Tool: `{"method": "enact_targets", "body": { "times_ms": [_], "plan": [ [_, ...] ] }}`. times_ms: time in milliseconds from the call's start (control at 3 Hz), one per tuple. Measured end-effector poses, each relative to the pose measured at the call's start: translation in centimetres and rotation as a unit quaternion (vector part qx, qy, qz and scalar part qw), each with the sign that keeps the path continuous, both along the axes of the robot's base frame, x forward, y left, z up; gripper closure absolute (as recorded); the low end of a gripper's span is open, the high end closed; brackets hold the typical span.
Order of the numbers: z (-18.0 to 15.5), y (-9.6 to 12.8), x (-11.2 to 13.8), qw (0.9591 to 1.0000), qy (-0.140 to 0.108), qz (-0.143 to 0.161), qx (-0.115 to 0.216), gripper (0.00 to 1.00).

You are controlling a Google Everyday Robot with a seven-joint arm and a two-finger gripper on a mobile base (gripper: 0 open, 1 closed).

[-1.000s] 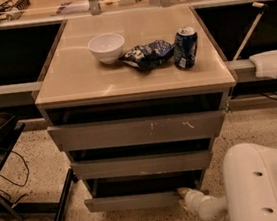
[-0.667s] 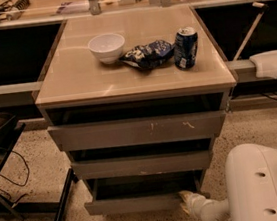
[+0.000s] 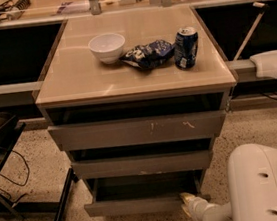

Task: Open bottom drawer

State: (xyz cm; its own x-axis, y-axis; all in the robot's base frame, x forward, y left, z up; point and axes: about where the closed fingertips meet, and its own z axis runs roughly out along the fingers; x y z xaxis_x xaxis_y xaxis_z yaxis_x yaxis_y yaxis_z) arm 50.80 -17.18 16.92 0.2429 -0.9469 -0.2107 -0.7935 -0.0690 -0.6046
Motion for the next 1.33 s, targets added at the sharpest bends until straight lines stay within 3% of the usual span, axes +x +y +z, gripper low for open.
{"method": "enact_targets", "body": {
  "times_ms": [1333],
  "plan": [
    [-0.2, -0.7, -3.5, 1.0000, 0.005, -0.004, -0.007, 1.00]
  ]
}}
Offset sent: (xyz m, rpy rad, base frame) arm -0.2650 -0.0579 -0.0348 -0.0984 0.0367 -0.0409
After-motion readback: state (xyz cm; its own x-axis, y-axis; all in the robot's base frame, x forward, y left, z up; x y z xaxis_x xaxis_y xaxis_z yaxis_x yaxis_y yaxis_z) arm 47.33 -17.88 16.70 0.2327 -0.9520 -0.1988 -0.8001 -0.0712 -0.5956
